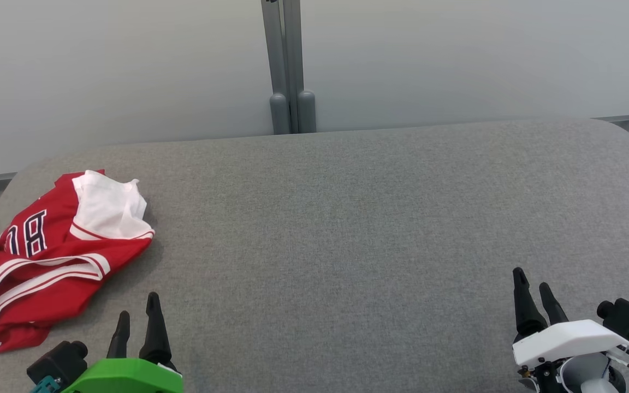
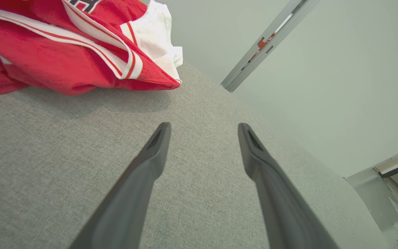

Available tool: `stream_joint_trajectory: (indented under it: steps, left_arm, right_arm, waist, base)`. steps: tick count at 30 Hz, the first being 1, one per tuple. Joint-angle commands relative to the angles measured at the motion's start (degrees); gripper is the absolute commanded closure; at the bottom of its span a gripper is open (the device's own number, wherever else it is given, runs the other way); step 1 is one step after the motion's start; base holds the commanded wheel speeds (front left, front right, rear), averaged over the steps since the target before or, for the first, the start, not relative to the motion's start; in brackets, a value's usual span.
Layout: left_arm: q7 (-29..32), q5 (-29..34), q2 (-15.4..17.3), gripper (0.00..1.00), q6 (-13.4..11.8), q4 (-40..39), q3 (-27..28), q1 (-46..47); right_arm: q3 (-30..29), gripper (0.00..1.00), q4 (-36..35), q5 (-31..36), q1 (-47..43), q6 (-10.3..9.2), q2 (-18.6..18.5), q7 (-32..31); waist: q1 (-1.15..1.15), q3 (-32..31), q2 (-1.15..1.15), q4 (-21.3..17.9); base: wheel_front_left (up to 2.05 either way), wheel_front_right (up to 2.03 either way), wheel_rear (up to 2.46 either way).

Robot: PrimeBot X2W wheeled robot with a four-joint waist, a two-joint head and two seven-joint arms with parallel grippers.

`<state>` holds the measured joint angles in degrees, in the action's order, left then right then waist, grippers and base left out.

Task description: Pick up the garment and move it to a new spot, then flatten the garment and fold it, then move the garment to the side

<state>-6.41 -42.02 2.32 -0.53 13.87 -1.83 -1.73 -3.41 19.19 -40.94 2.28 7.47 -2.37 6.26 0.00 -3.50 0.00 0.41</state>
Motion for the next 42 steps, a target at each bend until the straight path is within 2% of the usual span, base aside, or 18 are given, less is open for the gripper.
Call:
stream_joint_trajectory:
  steps: [1, 11, 22, 29, 42]
  left_arm:
    - [-0.6, 2.0, 0.4, 0.00, -0.3, -0.5, -0.1, -0.1]
    - [-2.1, 8.6, 0.5, 0.00, -0.7, 0.3, -1.0, -0.6]
    - [-3.7, 16.4, 0.6, 0.00, 0.0, -0.1, -1.4, -0.9]
    - [-4.6, 18.9, 0.6, 0.00, 1.5, -0.1, -2.5, -1.1]
    - [-6.2, 24.8, 0.7, 0.00, 1.0, 0.4, -3.0, -1.5]
  right_arm:
    - [0.0, 0.00, -0.2, 2.1, 0.4, 0.02, -0.4, 0.7]
    - [0.2, 0.00, 1.6, 8.4, 0.5, 0.02, -0.4, 2.3]
    - [0.4, 0.00, 2.5, 15.1, 0.3, 0.02, -0.5, 3.9]
    - [0.5, 0.00, 2.8, 18.5, -0.2, 0.02, -0.5, 4.7]
    - [2.0, 0.00, 3.8, 23.9, -0.6, 0.03, -0.6, 6.4]
  waist:
    - [0.00, -0.1, 0.00, 0.0]
    - [0.00, -0.5, 0.00, 0.1]
    - [0.00, -0.8, 0.00, 0.3]
    - [0.00, -1.1, 0.00, 0.6]
    - [0.00, -1.9, 0.00, 0.8]
  base:
    - [0.00, 0.00, 0.00]
    - [0.00, 0.00, 0.00]
    - [0.00, 0.00, 0.00]
    - [0.00, 0.00, 0.00]
    - [0.00, 0.00, 0.00]
